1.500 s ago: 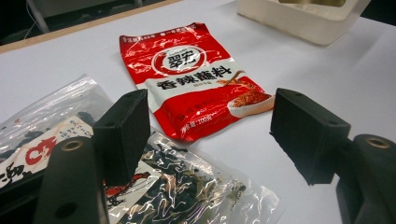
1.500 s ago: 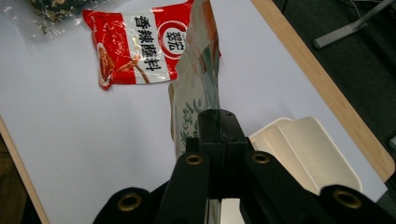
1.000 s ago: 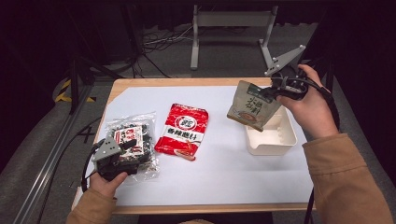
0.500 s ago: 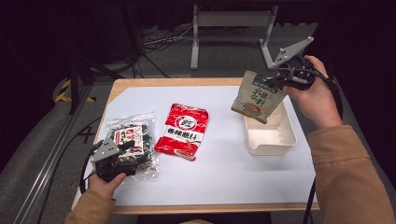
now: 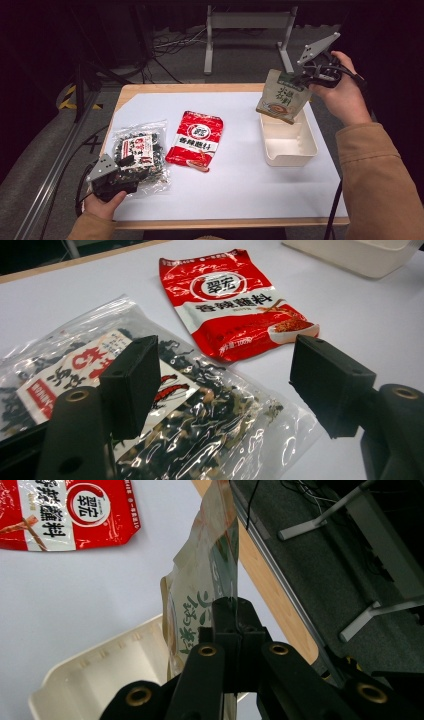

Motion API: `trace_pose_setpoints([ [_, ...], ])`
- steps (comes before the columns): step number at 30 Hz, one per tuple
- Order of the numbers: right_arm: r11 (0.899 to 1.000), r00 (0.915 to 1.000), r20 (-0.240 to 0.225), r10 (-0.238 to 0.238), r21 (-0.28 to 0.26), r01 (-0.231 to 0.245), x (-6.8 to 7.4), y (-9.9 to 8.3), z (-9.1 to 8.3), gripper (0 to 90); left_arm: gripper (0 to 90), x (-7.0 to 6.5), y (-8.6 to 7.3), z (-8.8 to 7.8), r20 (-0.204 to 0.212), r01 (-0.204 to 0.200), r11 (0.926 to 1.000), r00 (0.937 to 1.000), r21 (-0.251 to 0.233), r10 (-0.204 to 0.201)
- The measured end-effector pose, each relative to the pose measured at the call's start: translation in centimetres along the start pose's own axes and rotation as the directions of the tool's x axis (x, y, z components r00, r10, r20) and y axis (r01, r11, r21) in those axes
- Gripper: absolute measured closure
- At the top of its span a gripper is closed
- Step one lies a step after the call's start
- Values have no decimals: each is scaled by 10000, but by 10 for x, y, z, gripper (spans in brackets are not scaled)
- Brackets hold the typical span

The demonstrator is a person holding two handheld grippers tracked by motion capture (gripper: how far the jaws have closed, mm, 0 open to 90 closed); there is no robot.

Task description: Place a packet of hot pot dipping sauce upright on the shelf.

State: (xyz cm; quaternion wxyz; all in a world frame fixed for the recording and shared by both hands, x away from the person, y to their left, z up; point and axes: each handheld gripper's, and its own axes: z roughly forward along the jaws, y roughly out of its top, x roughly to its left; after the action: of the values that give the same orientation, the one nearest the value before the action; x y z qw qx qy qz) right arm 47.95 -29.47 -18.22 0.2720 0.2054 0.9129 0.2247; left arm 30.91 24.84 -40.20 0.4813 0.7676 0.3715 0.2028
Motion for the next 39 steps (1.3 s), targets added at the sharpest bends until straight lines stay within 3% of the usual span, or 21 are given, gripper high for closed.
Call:
trace_pose_setpoints([
  [12,9997,9995,309,-35,-230,42,-25,-7,9,900,288,-1,-12,-18,-556,288,9996,9980,7,-287],
  [20,9992,9989,439,-135,-365,151,-38,-10,23,900,287,-2,-15,-23,-686,364,9993,9970,73,-358],
  [33,9990,9977,578,-356,-242,371,-44,-13,44,900,286,-1,-15,-20,-674,357,9993,9971,142,-346],
  [39,9973,9949,689,-734,149,725,-44,-12,51,900,286,0,-14,-18,-636,379,9992,9973,153,-368],
])
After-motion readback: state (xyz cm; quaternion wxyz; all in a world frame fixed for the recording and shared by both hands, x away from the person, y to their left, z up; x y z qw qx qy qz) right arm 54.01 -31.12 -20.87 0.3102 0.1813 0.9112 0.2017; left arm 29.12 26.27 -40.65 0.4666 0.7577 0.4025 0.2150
